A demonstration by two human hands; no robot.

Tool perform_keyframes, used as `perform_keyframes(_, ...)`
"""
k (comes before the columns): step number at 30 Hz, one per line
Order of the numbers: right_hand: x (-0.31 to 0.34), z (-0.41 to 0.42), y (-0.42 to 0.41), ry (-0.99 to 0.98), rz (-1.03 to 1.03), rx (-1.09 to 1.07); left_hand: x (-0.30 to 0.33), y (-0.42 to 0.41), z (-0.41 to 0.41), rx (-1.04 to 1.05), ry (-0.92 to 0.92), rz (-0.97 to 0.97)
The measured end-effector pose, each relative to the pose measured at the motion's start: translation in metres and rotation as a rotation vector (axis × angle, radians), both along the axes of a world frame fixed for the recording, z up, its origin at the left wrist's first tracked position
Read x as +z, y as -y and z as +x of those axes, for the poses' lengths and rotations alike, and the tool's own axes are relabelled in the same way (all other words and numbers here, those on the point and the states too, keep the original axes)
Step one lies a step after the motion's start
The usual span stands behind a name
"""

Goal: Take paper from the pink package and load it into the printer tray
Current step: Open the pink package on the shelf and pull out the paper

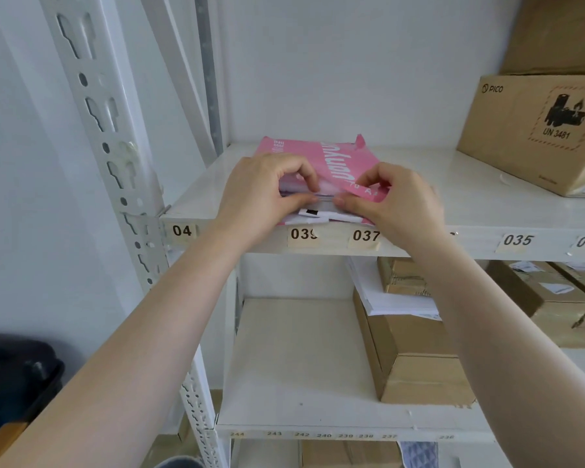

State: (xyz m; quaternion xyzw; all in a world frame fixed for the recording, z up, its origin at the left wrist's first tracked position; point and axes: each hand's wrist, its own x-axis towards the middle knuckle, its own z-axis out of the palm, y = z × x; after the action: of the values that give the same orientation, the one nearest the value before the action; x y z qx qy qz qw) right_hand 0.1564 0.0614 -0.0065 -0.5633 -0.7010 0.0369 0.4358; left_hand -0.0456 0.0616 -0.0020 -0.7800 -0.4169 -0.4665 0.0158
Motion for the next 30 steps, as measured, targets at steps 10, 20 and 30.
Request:
perform_keyframes(10,0.011,0.000,-0.008,-0.315,-0.070,0.146,0.009,0.000,0.005,0.105,-0.194,0.111)
perform_keyframes(20,0.004,0.006,-0.005,-0.190,-0.054,0.160,0.013,-0.010,0.007,-0.039,-0.015,-0.108)
perform_keyframes(30,0.005,0.005,-0.001,-0.186,-0.056,0.169,0.013,-0.007,0.010,0.010,-0.051,-0.065)
